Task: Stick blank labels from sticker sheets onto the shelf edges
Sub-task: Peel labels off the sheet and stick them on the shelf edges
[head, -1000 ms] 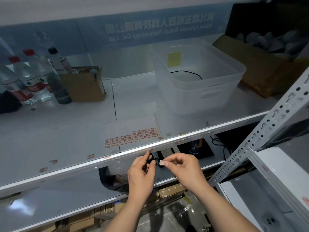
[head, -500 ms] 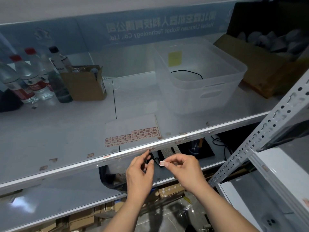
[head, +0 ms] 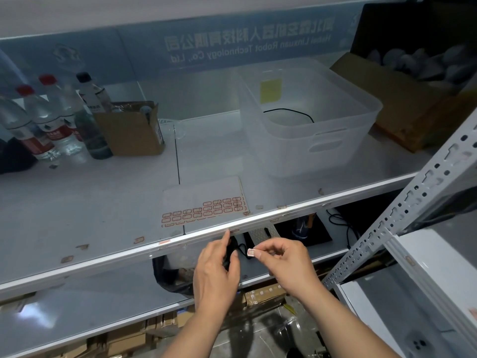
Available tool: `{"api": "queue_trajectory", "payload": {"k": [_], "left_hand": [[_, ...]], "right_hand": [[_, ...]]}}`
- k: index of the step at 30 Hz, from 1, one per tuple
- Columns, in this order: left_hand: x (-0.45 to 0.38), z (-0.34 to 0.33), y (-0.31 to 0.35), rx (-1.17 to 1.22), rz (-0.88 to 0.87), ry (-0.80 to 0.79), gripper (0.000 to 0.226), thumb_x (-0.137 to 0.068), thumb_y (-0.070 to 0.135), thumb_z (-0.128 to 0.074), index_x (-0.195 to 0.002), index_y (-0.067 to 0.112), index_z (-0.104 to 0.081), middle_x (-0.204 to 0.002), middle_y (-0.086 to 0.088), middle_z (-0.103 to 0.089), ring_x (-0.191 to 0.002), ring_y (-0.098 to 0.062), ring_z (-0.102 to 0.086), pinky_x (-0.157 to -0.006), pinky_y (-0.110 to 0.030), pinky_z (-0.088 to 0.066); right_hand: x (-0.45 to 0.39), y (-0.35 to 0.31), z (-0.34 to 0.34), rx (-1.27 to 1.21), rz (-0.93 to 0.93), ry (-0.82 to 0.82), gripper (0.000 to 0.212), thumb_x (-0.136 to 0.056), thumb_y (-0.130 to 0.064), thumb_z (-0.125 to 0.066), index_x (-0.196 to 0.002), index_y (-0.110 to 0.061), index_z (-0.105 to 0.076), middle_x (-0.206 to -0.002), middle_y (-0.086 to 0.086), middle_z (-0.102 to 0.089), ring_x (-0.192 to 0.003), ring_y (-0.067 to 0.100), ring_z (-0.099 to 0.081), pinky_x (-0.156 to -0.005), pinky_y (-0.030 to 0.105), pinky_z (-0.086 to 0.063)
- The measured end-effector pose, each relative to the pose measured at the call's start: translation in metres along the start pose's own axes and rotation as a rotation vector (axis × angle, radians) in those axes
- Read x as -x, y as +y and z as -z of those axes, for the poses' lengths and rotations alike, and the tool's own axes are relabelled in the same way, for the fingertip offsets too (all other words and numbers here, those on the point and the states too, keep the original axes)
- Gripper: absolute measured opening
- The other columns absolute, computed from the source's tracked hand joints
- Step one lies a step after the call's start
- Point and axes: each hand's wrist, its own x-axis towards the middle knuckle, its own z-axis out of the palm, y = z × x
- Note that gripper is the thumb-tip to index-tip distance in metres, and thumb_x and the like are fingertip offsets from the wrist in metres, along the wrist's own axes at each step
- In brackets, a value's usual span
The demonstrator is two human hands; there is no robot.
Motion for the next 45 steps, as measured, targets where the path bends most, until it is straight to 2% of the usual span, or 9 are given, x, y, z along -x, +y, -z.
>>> {"api": "queue_trajectory", "payload": {"k": [4, 8, 13, 20, 23, 32, 38, 42, 45], "left_hand": [[0.000, -0.001, 0.000, -0.021, 0.004, 0.005, 0.051, -0.096, 0.019, -0.068, -0.146, 0.021, -0.056, -0.107, 0.018, -0.056, -0.077, -0.018, -0.061, -0.074, -0.035, -0.057], [-0.003, -0.002, -0.003, -0.009, -0.005, 0.043, 0.045, -0.093, 0.014, -0.072, -0.138, 0.018, -0.065, -0.106, 0.013, -0.062, -0.087, -0.016, -0.063, -0.077, -0.034, -0.056], [-0.010, -0.006, -0.005, 0.042, 0.017, 0.105, 0.033, -0.092, 0.013, -0.074, -0.125, 0.016, -0.073, -0.105, 0.010, -0.067, -0.089, -0.013, -0.064, -0.077, -0.032, -0.057], [-0.027, -0.004, -0.001, 0.042, 0.080, 0.185, 0.011, -0.086, 0.019, -0.082, -0.097, 0.019, -0.081, -0.082, 0.011, -0.070, -0.064, -0.005, -0.061, -0.063, -0.018, -0.048], [-0.032, -0.004, 0.002, -0.010, 0.137, 0.209, 0.004, -0.084, 0.023, -0.084, -0.087, 0.023, -0.082, -0.073, 0.012, -0.069, -0.059, -0.006, -0.061, -0.058, -0.021, -0.047], [-0.033, -0.008, 0.006, -0.233, 0.082, 0.201, 0.012, -0.077, 0.026, -0.090, -0.074, 0.026, -0.078, -0.068, 0.011, -0.070, -0.046, -0.012, -0.055, -0.050, -0.013, -0.024], [-0.034, -0.007, 0.003, -0.283, -0.006, 0.184, 0.014, -0.077, 0.024, -0.090, -0.074, 0.025, -0.077, -0.069, 0.011, -0.070, -0.046, -0.015, -0.060, -0.044, -0.020, -0.040], [-0.035, -0.007, 0.001, -0.308, -0.057, 0.187, 0.015, -0.077, 0.024, -0.090, -0.072, 0.024, -0.075, -0.068, 0.010, -0.069, -0.046, -0.016, -0.060, -0.041, -0.022, -0.041], [-0.035, -0.007, -0.002, -0.331, -0.093, 0.197, 0.017, -0.075, 0.023, -0.090, -0.072, 0.023, -0.074, -0.068, 0.010, -0.069, -0.045, -0.017, -0.060, -0.039, -0.024, -0.043]], "right_hand": [[-0.001, 0.000, 0.000, -0.012, -0.007, -0.005, 0.002, -0.084, -0.030, -0.082, -0.087, -0.030, -0.081, -0.070, -0.020, -0.073, -0.057, -0.007, -0.060, -0.060, 0.018, -0.046], [-0.004, -0.002, 0.001, -0.020, -0.001, -0.005, 0.003, -0.083, -0.032, -0.083, -0.085, -0.032, -0.081, -0.072, -0.018, -0.074, -0.059, -0.006, -0.061, -0.062, 0.019, -0.047], [-0.005, -0.003, 0.001, -0.002, -0.003, 0.006, 0.003, -0.082, -0.033, -0.083, -0.084, -0.034, -0.081, -0.078, -0.018, -0.076, -0.071, -0.001, -0.068, -0.069, 0.020, -0.052], [-0.006, -0.007, 0.002, 0.012, -0.024, 0.009, 0.004, -0.081, -0.033, -0.085, -0.083, -0.032, -0.081, -0.080, -0.019, -0.076, -0.073, -0.002, -0.068, -0.069, 0.018, -0.053], [-0.007, -0.008, 0.003, 0.008, -0.026, 0.011, 0.004, -0.082, -0.031, -0.085, -0.083, -0.031, -0.081, -0.078, -0.015, -0.076, -0.073, -0.002, -0.068, -0.069, 0.017, -0.053], [-0.006, -0.006, 0.008, -0.015, -0.027, 0.012, 0.002, -0.083, -0.028, -0.083, -0.085, -0.029, -0.082, -0.081, -0.007, -0.078, -0.080, 0.009, -0.071, -0.076, 0.028, -0.060], [-0.005, -0.005, 0.012, -0.017, -0.026, 0.009, 0.003, -0.084, -0.026, -0.083, -0.086, -0.026, -0.082, -0.081, -0.006, -0.077, -0.078, 0.009, -0.069, -0.071, 0.025, -0.055], [-0.004, -0.004, 0.013, -0.019, -0.029, 0.011, 0.003, -0.083, -0.026, -0.083, -0.086, -0.026, -0.082, -0.080, -0.007, -0.077, -0.077, 0.008, -0.068, -0.072, 0.028, -0.058], [-0.004, -0.003, 0.013, -0.040, -0.036, 0.006, 0.003, -0.083, -0.026, -0.083, -0.086, -0.025, -0.082, -0.076, -0.007, -0.075, -0.067, 0.002, -0.062, -0.065, 0.022, -0.049]]}}
